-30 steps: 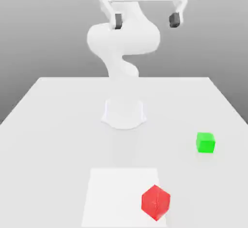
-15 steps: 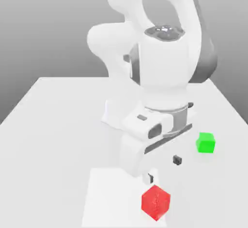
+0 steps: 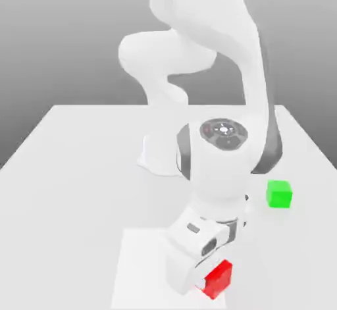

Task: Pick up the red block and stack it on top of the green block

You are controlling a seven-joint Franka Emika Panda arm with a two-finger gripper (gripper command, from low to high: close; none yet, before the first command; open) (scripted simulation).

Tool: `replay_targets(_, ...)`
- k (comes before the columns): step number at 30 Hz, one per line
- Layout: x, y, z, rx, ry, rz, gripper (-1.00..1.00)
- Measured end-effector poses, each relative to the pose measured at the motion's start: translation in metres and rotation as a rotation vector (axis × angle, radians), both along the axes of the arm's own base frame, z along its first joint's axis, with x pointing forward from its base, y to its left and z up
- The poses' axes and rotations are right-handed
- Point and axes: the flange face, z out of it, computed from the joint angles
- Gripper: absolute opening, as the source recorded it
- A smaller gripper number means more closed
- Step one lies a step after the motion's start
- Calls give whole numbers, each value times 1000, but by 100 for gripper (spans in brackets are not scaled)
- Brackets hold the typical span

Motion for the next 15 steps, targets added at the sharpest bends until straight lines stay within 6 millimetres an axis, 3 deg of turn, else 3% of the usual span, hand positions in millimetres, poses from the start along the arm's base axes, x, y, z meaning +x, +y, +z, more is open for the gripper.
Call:
replay_targets(3,-2,1,34,2,1,3,-100)
replay_targets(5,-18,29,44,21,9,112,-100)
replay_targets(11,-108,141,63,65,23,614,-100)
replay_targets(15,-166,174,73,65,19,902,-100)
